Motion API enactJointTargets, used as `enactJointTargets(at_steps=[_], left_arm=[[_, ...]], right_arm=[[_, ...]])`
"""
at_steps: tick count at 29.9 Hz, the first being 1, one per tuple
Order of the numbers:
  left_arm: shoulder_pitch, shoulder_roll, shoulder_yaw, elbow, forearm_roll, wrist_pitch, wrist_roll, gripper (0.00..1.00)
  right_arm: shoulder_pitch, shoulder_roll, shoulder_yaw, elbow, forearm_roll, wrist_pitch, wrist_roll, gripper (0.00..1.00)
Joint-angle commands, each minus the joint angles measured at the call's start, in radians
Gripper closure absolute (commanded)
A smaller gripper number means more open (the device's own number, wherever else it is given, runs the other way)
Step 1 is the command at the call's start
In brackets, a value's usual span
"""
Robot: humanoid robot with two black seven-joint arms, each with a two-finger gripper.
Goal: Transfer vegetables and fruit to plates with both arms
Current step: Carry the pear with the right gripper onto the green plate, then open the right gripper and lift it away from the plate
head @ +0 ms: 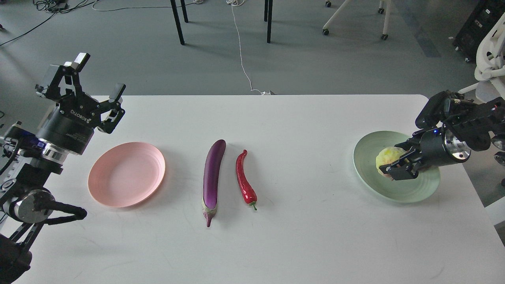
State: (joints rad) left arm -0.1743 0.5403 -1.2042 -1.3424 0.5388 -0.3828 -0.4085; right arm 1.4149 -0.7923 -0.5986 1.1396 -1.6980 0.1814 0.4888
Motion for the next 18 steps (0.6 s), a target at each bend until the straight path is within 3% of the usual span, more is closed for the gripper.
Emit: enactJointTargets(at_steps=[1, 7, 14, 18], left_arm=[[-0.001, 0.001, 0.000, 0.002, 0.001, 0.001, -0.001, 0.02], [-0.001, 0.001, 0.000, 0.000, 0.001, 0.001, -0.001, 0.02], [-0.001, 0.007, 0.000, 0.000, 0.001, -0.001, -0.001, 0.02], [-0.001, 0.013, 0.000, 0.000, 0.001, -0.001, 0.000, 0.02]], right_arm=[[-0.037, -0.015, 0.002, -0.015, 0.000, -0.016, 0.000, 0.32], [-0.054, -0.021, 0.005, -0.047, 0.001, -0.020, 0.000, 0.05], [-0.054, -0.031, 0.037, -0.044, 0.004, -0.020, 0.000, 0.03], [-0.059, -0.064, 0.198, -0.029, 0.056, -0.023, 0.000, 0.02]])
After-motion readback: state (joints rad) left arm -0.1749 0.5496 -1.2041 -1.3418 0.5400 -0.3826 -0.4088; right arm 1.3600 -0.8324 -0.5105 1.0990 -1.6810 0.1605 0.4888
